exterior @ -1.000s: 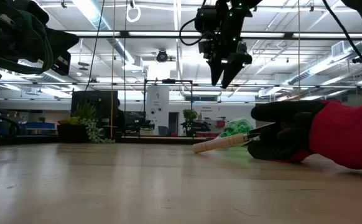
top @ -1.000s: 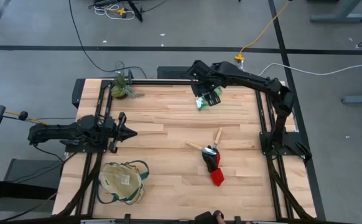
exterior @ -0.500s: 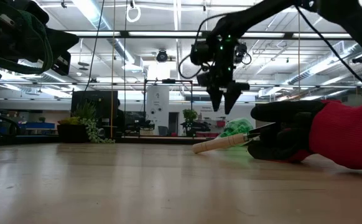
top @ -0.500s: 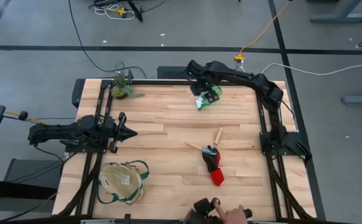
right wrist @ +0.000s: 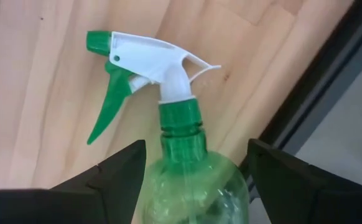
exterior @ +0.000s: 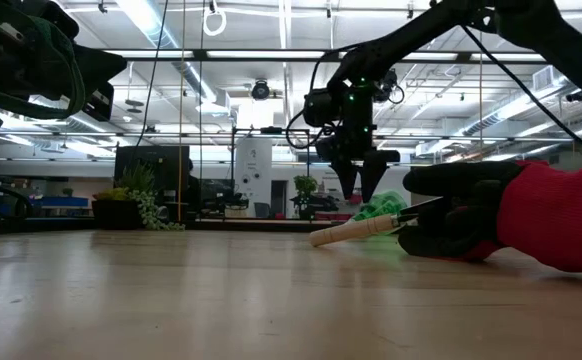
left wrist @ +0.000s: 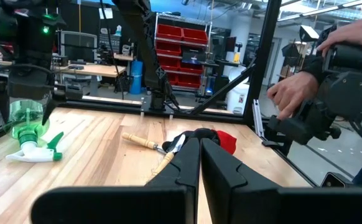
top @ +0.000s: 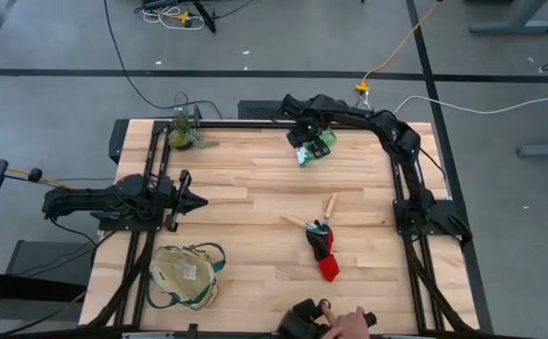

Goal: Pick & Place Garden tools in Gardening bag
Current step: Put the green spray bottle into the white gardening bag

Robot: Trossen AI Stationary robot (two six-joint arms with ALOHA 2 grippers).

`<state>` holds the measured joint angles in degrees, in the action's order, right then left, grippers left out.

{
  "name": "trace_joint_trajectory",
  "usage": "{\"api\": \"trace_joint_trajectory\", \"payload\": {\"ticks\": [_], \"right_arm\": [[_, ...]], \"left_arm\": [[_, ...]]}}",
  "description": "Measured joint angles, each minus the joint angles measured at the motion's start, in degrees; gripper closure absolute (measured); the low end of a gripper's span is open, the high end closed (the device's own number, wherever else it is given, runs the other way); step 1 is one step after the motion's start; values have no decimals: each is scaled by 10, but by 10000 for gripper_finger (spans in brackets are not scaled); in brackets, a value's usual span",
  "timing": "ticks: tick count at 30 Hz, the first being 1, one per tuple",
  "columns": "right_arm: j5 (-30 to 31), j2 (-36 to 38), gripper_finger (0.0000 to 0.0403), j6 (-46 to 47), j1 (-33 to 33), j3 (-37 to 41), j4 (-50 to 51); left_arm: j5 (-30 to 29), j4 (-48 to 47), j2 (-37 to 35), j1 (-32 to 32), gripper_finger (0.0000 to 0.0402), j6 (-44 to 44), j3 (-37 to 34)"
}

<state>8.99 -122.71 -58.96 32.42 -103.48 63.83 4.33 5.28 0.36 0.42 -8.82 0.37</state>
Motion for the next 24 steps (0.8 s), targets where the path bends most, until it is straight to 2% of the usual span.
{"api": "trace_joint_trajectory", "payload": {"ticks": [17,24], "right_arm": [[11,-48,121,10,0,0,-1],[10,-54,133,11,3,0,-9]], "left_arm": [[0,0,0,0,381,0,0],[0,0,0,0,381,0,0]]}}
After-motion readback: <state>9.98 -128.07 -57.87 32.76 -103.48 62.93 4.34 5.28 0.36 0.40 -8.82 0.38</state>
